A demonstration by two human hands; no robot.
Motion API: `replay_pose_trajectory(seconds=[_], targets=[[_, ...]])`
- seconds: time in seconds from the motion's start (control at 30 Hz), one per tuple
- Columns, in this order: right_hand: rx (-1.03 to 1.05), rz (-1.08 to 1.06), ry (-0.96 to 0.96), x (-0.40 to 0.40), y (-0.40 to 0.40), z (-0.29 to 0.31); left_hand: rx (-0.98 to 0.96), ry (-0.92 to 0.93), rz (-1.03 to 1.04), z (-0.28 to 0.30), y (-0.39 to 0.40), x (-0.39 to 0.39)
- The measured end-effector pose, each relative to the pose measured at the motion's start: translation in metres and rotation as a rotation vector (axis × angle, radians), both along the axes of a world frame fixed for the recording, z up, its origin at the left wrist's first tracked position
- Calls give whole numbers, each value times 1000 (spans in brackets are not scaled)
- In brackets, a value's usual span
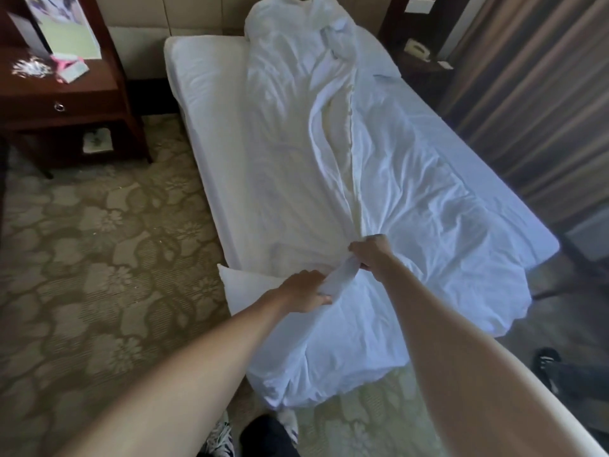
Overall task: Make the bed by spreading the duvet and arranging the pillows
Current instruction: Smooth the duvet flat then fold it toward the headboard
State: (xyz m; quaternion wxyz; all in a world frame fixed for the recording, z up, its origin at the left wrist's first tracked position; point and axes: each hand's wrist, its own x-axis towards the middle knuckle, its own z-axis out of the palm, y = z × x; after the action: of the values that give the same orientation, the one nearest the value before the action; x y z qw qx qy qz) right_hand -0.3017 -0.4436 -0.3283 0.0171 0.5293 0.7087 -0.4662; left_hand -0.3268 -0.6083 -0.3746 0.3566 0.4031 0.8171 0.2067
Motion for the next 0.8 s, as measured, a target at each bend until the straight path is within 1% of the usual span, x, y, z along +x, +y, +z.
replay_pose_trajectory(seconds=[0.1,0.2,0.33,0.4,0.47,0.53,0.6,0.67,0.73,0.8], targets=[[-94,55,-8,23,7,7,65,-50,51,17,31,30],[-197,94,-108,49,34,17,114,-76,141,30,65,48],[-112,151,-58,81,109,19,108,-97,144,36,126,81],[-70,164,-12,96,148,19,62,-72,88,40,160,100],[-13,179,30,111,182,19,-26,-66,61,40,187,111],[39,205,66,122,209,20,-193,46,12,36,203,119],[66,236,94,129,230,21,-288,105,44,31,214,125],[122,268,108,133,245,27,-250,87,108,31,234,135],[167,283,140,132,263,27,-155,32,148,35,265,148],[103,283,172,127,282,22,-18,-48,213,41,297,160]])
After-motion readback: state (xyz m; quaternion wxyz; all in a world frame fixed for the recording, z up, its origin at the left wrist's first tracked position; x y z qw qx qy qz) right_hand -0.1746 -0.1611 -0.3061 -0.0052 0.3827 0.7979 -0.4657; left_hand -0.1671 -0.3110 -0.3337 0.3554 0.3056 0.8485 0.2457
